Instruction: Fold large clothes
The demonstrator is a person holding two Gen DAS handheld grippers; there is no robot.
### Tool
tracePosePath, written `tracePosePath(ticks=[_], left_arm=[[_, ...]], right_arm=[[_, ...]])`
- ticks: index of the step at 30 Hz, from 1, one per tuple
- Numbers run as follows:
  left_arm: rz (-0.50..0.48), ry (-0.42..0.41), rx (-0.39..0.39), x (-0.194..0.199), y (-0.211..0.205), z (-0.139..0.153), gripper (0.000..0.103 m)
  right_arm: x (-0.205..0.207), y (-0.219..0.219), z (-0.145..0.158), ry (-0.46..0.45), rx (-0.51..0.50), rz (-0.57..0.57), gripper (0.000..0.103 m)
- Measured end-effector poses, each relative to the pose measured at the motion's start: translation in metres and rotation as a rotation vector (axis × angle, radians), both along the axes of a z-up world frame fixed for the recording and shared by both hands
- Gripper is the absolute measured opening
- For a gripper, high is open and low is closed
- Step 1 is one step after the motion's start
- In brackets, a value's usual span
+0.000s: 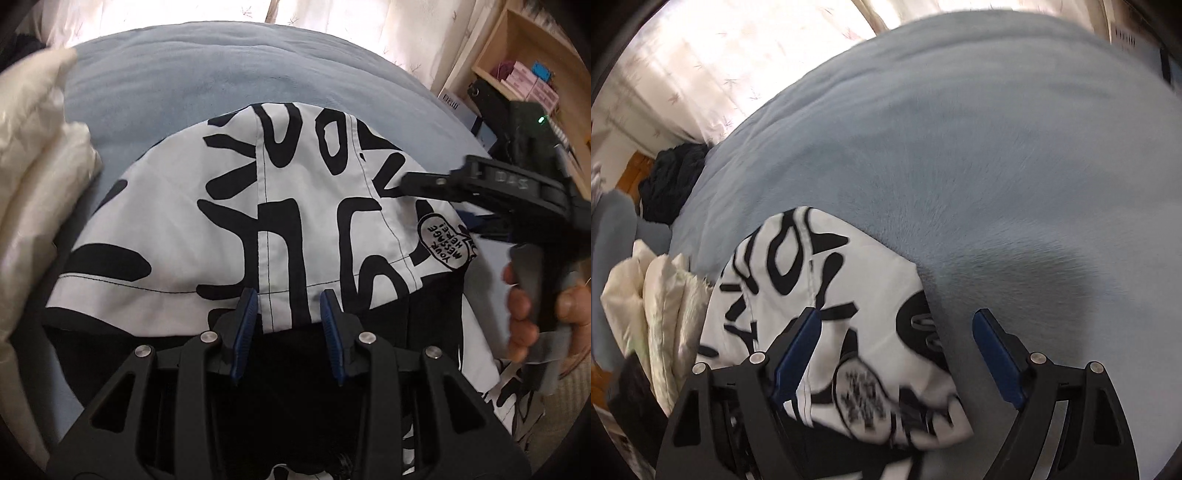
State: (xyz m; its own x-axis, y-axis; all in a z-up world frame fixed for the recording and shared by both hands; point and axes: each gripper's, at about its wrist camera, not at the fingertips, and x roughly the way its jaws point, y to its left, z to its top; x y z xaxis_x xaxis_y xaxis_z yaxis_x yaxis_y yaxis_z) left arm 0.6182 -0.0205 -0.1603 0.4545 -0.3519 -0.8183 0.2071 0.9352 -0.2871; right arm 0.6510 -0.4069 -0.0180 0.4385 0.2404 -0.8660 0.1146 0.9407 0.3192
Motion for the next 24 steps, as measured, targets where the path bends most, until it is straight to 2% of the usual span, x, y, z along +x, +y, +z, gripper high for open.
tracePosePath(ticks=[1, 2, 3, 4, 6, 7, 12, 17, 20, 24], left_arm=[[0.002, 0.002, -0.008, 0.000, 0.001, -0.002, 0.031], [0.002, 0.001, -0.010, -0.001, 0.002, -0.004, 0.031], [0.002, -0.001, -0.006, -0.002, 0.002, -0.004, 0.031], [0.001, -0.004, 0.001, -0.002, 0.001, -0.004, 0.031], [0.003, -0.005, 0.017, -0.002, -0.002, -0.004, 0.031], [0.004, 0.000, 0.019, -0.002, -0.004, -0.002, 0.031], [0.017, 0.030, -0.013, -0.032, 0.006, 0.010, 0.032], [0.016, -0.013, -0.038, -0.085, 0.028, 0.039, 0.032], [0.006, -0.036, -0.071, -0.139, 0.054, 0.061, 0.032], [-0.028, -0.050, -0.082, -0.210, 0.085, 0.077, 0.032]], right_arm=[[0.008, 0.002, -0.004, -0.012, 0.016, 0.001, 0.079], [0.012, 0.001, -0.004, -0.027, 0.042, 0.014, 0.063], [0.015, 0.001, -0.003, -0.028, 0.068, 0.032, 0.041], [0.014, 0.002, -0.003, -0.028, 0.076, 0.038, 0.034], [0.011, 0.007, 0.008, -0.074, 0.080, 0.082, 0.010], [0.006, 0.008, 0.015, -0.106, 0.082, 0.104, 0.009], [-0.045, 0.025, 0.084, -0.317, 0.059, 0.329, 0.006], [-0.138, 0.053, 0.145, -0.484, -0.023, 0.615, 0.006], [-0.202, 0.056, 0.166, -0.543, -0.065, 0.742, 0.006], [-0.280, 0.051, 0.170, -0.592, -0.238, 0.860, 0.006]])
